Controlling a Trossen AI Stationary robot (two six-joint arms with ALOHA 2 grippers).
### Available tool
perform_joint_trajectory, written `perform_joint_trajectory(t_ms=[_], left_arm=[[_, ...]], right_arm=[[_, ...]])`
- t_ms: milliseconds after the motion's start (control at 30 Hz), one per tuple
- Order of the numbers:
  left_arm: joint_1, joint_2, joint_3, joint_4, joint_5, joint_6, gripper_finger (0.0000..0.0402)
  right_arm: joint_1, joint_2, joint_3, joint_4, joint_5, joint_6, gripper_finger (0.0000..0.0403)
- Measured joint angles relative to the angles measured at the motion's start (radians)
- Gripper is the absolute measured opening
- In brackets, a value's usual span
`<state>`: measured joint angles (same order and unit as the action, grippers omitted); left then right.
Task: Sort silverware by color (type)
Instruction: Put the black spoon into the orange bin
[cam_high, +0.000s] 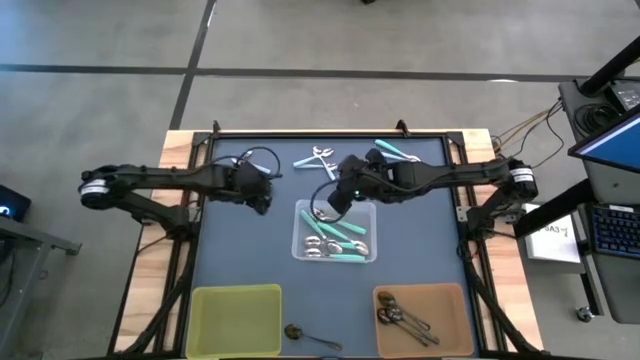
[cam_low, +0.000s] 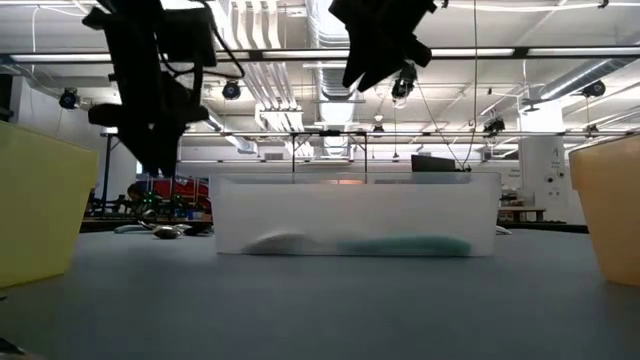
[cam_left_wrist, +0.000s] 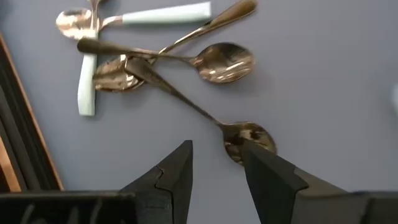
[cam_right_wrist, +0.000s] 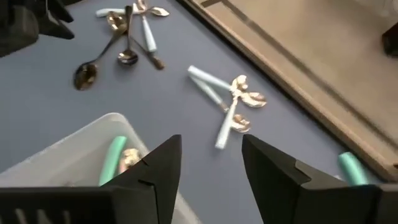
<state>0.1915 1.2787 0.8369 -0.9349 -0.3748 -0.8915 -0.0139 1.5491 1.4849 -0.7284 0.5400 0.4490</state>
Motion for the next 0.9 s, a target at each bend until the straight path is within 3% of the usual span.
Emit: perform_joint_trajectory(t_ms=[333,567,900], left_arm=[[0.061,0.143,-0.039,0.149,-0.032,-0.112,0.0123],[0.073,0.232,-0.069,0.167,-0.087,-0.303,0.0123],[0.073,0.287,-0.069,0.258,-0.084,-0.341,0.0123]], right_arm=[[-0.006,-0.033,-0.001,-0.04,0.011,-0.073,0.016],[-0.006,-0.042,-0.003,-0.139,0.016,-0.101,0.0158],[-0.017,-0.042,-0.006,-0.187,0.064,-0.123,0.0155]])
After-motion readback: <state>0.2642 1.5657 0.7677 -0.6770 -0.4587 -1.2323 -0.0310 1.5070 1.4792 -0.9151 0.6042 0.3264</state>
